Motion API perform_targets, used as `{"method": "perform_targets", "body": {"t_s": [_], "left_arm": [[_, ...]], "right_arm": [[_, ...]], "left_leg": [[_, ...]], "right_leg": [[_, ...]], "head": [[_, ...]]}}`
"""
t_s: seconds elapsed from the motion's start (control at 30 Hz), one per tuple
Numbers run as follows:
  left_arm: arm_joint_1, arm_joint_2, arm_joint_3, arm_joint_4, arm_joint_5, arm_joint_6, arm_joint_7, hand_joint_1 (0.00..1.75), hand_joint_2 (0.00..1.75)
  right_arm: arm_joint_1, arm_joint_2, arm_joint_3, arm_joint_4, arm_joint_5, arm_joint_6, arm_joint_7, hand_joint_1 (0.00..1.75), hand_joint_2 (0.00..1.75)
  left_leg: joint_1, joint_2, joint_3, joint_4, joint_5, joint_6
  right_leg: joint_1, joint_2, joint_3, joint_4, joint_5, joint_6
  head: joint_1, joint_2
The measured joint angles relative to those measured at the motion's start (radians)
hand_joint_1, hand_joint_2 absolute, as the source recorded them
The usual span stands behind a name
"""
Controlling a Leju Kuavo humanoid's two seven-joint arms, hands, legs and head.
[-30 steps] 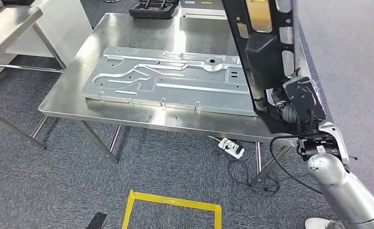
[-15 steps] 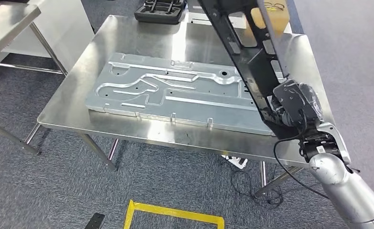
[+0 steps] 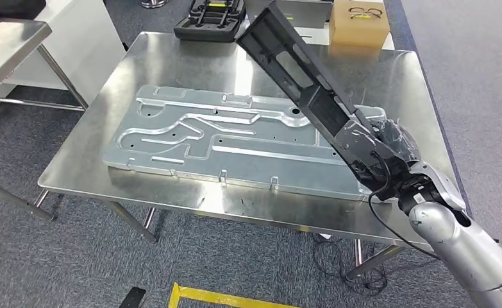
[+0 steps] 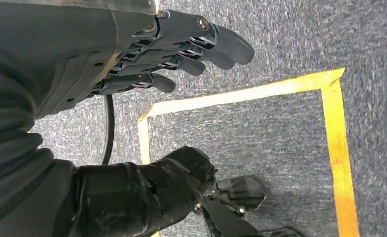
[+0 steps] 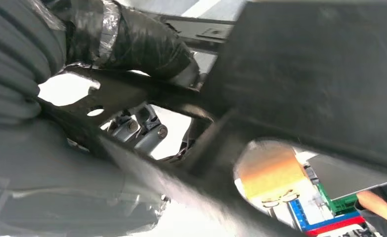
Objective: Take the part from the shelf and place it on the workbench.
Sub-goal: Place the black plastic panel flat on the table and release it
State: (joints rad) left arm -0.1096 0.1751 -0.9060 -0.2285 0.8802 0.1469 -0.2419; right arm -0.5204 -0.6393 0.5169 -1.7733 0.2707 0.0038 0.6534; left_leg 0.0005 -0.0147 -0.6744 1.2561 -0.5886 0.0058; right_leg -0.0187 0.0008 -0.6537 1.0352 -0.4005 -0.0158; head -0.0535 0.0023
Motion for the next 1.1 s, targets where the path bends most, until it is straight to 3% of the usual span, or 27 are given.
{"method": "perform_targets", "body": {"t_s": [0.07,0.1,0.17,0.23,0.3,0.37,0.43,0.5,0.53,0.57,0.6,0.63,0.7,0.77,0.83,0.87,0.93,1.0,1.07,1.1], "left_arm": [[0.003,0.000,0.000,0.000,0.000,0.000,0.000,0.00,1.75],[0.004,0.000,0.000,0.000,0.000,0.002,0.001,0.00,1.75],[0.004,0.000,0.000,0.000,0.000,0.008,0.000,0.00,1.75],[0.002,0.000,0.000,0.000,0.000,0.016,-0.005,0.00,1.75],[0.004,-0.001,0.000,0.000,0.001,0.021,-0.015,0.00,1.75],[0.008,-0.001,0.000,0.000,-0.001,0.027,-0.028,0.00,1.75],[0.007,-0.002,0.000,0.000,-0.005,0.035,-0.040,0.00,1.75],[0.004,-0.002,0.000,0.000,-0.006,0.035,-0.051,0.00,1.75],[0.005,-0.002,0.000,0.000,-0.002,0.029,-0.057,0.00,1.75],[0.007,-0.003,0.000,0.000,0.002,0.021,-0.064,0.00,1.75],[0.008,-0.003,0.000,0.000,0.006,0.012,-0.069,0.00,1.75],[0.008,-0.003,0.000,0.000,0.008,0.004,-0.074,0.00,1.75],[0.007,-0.005,0.000,0.000,0.007,-0.005,-0.080,0.00,1.75],[0.005,-0.006,0.000,0.000,0.006,-0.008,-0.082,0.00,1.75],[0.005,-0.006,0.000,0.000,0.006,-0.008,-0.083,0.00,1.75],[0.005,-0.006,0.000,0.000,0.006,-0.009,-0.083,0.00,1.75],[0.005,-0.006,0.000,0.000,0.006,-0.008,-0.083,0.00,0.87],[0.005,-0.006,0.000,0.000,0.006,-0.003,-0.081,0.00,0.00],[0.006,-0.006,0.000,0.000,0.006,0.011,-0.074,0.00,0.00],[0.006,-0.006,0.000,0.000,0.007,0.020,-0.068,0.00,0.00]], "right_arm": [[-0.006,-0.008,0.011,0.004,0.036,0.032,0.015,1.75,1.75],[-0.010,-0.012,0.016,0.007,0.067,0.053,0.021,1.75,1.75],[-0.014,-0.018,0.022,0.011,0.162,0.125,0.029,1.75,1.75],[-0.015,-0.023,0.023,0.016,0.313,0.257,0.036,1.75,1.75],[-0.011,-0.032,0.022,0.024,0.476,0.413,0.041,1.75,1.75],[0.001,-0.042,0.022,0.032,0.610,0.528,0.043,1.75,1.75],[0.009,-0.050,0.023,0.040,0.717,0.587,0.044,1.75,1.75],[0.016,-0.061,0.028,0.049,0.797,0.607,0.044,1.75,1.75],[0.023,-0.066,0.032,0.056,0.826,0.610,0.043,1.75,1.75],[0.032,-0.071,0.037,0.064,0.844,0.609,0.042,1.75,1.75],[0.041,-0.074,0.040,0.072,0.854,0.607,0.041,1.75,1.75],[0.049,-0.076,0.043,0.080,0.856,0.603,0.040,1.75,1.75],[0.058,-0.078,0.045,0.091,0.850,0.591,0.039,1.75,1.75],[0.061,-0.081,0.045,0.098,0.845,0.582,0.039,0.87,0.87],[0.064,-0.085,0.046,0.105,0.844,0.580,0.040,0.00,0.00],[0.066,-0.086,0.047,0.109,0.844,0.580,0.040,0.00,0.00],[0.067,-0.086,0.047,0.114,0.844,0.577,0.040,0.00,0.00],[0.068,-0.086,0.048,0.117,0.844,0.569,0.040,0.00,0.00],[0.071,-0.086,0.048,0.119,0.846,0.561,0.040,0.00,0.00],[0.074,-0.086,0.048,0.118,0.848,0.557,0.040,0.00,0.00]], "left_leg": [[0.004,0.002,-0.048,0.047,-0.012,-0.006],[0.006,0.002,-0.046,0.023,0.009,-0.007],[0.008,0.003,0.004,-0.105,0.086,-0.006],[0.004,0.003,0.047,-0.207,0.114,0.000],[-0.001,0.002,0.054,-0.224,0.116,0.012],[0.000,0.004,0.056,-0.228,0.142,0.027],[0.001,0.007,0.056,-0.234,0.151,0.039],[-0.001,0.008,0.054,-0.235,0.154,0.044],[-0.003,0.008,0.053,-0.235,0.155,0.045],[-0.006,0.008,0.052,-0.234,0.155,0.045],[-0.008,0.008,0.052,-0.234,0.155,0.045],[-0.010,0.007,0.052,-0.233,0.155,0.045],[-0.016,0.007,0.051,-0.231,0.154,0.044],[-0.021,0.007,0.049,-0.229,0.154,0.041],[-0.021,0.008,0.048,-0.229,0.155,0.036],[-0.021,0.009,0.046,-0.226,0.153,0.031],[-0.019,0.009,0.029,-0.186,0.123,0.018],[-0.012,0.009,-0.022,-0.073,0.060,0.005],[-0.006,0.009,-0.068,0.030,0.022,-0.001],[-0.004,0.009,-0.070,0.036,0.028,-0.002]], "right_leg": [[0.000,-0.002,0.003,0.000,-0.004,-0.001],[0.000,-0.002,0.006,0.000,-0.006,0.000],[0.000,-0.002,0.014,0.000,-0.009,0.004],[0.001,-0.001,0.018,0.000,-0.011,0.013],[0.003,-0.001,0.017,-0.001,-0.011,0.027],[0.001,-0.001,0.015,0.003,-0.016,0.041],[-0.001,-0.002,-0.009,0.059,-0.058,0.049],[0.000,-0.002,-0.062,0.188,-0.131,0.051],[0.001,-0.002,-0.087,0.249,-0.155,0.051],[0.002,-0.002,-0.097,0.279,-0.161,0.050],[0.003,-0.002,-0.090,0.272,-0.149,0.047],[0.005,-0.002,-0.064,0.225,-0.123,0.041],[0.012,-0.003,0.008,0.085,-0.069,0.027],[0.018,-0.005,0.046,0.008,-0.049,0.019],[0.018,-0.005,0.047,0.001,-0.046,0.015],[0.015,-0.006,0.048,-0.002,-0.043,0.011],[0.009,-0.007,0.051,-0.008,-0.038,0.002],[0.008,-0.007,0.050,-0.009,-0.036,-0.001],[0.008,-0.007,0.048,-0.007,-0.036,-0.002],[0.008,-0.007,0.048,-0.006,-0.036,-0.002]], "head": [[0.000,0.000],[0.000,0.000],[0.000,0.000],[0.001,0.000],[0.002,0.000],[0.003,0.000],[0.005,0.000],[0.008,0.000],[0.008,0.000],[0.008,0.000],[0.008,0.000],[0.008,0.000],[0.007,0.000],[0.007,0.000],[0.007,0.000],[0.007,0.000],[0.006,0.000],[0.004,0.000],[0.003,0.000],[0.003,0.000]]}}
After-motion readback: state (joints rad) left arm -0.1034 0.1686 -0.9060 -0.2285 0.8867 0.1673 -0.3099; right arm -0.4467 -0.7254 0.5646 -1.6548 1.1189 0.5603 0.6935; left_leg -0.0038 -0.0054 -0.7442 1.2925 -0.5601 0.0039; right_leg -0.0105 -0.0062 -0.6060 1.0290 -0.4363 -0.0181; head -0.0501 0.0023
